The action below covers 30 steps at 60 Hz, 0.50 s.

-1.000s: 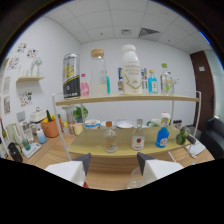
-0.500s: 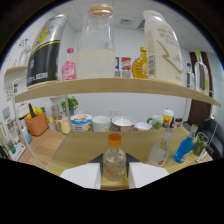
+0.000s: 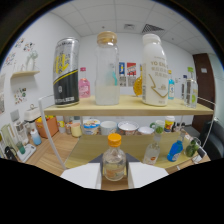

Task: Make me a cup of Vodka Sunrise.

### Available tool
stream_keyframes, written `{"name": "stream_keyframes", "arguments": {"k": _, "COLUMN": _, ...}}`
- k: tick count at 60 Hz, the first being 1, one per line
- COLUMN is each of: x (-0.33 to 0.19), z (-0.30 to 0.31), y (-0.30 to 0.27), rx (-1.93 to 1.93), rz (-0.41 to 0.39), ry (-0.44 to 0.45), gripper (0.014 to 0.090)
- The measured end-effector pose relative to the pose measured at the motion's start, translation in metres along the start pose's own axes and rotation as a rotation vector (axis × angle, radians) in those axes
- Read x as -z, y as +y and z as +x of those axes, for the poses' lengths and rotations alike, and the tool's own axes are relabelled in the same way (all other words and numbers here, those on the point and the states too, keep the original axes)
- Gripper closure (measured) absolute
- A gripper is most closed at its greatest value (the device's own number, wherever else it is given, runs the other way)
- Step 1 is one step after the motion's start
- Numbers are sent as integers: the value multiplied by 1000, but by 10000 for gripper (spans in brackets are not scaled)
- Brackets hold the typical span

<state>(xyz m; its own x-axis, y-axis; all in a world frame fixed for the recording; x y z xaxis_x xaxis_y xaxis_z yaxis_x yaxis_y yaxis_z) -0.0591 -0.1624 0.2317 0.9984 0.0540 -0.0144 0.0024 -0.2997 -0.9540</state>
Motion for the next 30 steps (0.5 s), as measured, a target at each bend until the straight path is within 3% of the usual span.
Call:
{"name": "stream_keyframes", "arguments": {"k": 15, "x": 50, "z": -3, "y": 31, "rx": -17, "rz": -5, "ry": -19, "gripper": 699}}
{"name": "stream_keyframes", "arguments": {"k": 30, "x": 15, "z": 2, "y": 116, "rx": 2, "rz": -96, "ry": 2, "gripper": 698}}
